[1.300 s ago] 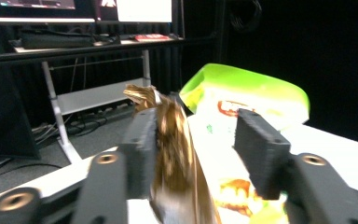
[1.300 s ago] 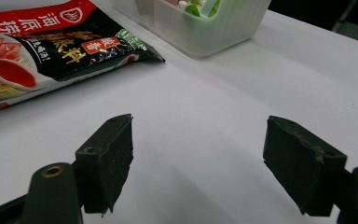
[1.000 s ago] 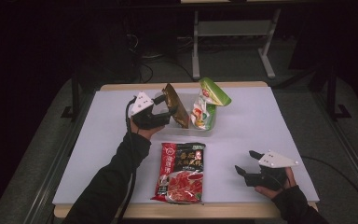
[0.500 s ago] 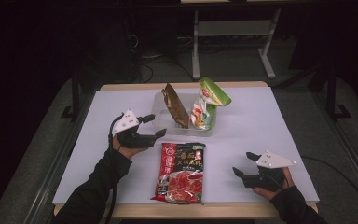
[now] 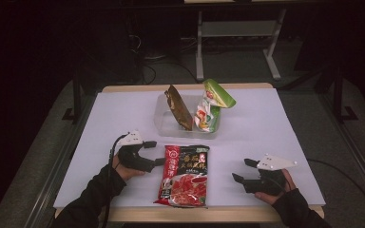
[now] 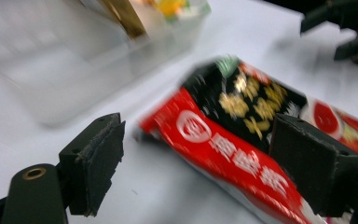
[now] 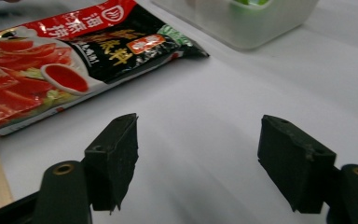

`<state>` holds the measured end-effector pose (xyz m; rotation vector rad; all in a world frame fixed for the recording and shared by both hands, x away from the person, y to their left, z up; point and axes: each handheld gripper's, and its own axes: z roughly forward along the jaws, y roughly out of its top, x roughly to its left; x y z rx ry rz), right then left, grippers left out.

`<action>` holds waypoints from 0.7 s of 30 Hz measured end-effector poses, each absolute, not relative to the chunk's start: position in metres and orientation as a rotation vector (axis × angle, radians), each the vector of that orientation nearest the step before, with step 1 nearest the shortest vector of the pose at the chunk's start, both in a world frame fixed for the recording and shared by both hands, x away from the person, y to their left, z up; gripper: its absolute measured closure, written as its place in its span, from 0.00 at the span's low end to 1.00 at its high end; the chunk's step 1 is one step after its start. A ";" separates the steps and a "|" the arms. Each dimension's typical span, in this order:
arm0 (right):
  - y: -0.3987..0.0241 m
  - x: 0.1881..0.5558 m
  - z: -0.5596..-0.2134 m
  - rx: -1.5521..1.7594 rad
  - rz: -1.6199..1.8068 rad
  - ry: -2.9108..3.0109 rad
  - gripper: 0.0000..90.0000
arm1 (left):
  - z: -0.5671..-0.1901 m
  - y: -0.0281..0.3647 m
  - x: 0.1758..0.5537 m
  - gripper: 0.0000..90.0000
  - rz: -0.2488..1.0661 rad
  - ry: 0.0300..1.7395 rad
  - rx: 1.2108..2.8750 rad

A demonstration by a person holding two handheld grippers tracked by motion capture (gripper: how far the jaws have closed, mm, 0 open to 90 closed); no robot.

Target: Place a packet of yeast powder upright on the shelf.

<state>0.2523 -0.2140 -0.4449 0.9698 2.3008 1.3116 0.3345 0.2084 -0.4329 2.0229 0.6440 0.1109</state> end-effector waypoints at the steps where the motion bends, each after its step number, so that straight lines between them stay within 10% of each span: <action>1: -0.211 0.252 -0.444 0.970 1.319 2.311 0.33 | -0.435 0.206 0.336 0.17 0.098 0.657 2.027; 8: -0.177 0.251 -0.447 0.937 1.304 2.436 0.44 | -0.448 0.193 0.354 0.17 0.044 0.712 2.065; 21: -0.140 0.257 -0.452 1.014 1.301 2.519 0.34 | -0.452 0.176 0.362 0.16 0.057 0.664 2.167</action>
